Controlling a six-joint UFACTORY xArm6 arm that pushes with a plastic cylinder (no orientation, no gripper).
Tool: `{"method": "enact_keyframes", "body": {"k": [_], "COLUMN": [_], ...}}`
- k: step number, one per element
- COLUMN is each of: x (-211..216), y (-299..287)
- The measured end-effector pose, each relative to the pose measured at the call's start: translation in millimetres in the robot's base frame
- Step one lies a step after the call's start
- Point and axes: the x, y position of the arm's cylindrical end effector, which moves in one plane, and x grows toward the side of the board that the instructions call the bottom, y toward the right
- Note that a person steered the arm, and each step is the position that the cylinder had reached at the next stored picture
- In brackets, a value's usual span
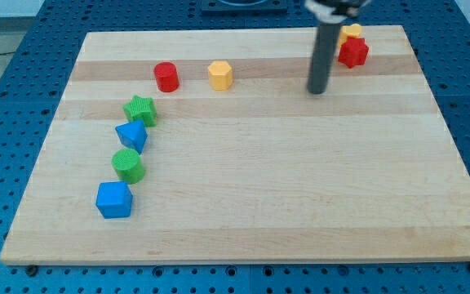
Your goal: Move the yellow hexagon diagonally to the bottom left of the yellow heart
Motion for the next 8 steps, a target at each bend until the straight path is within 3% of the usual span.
{"method": "enact_keyframes", "body": {"k": [2,8], "x": [4,-64], "y": [-134,-150]}}
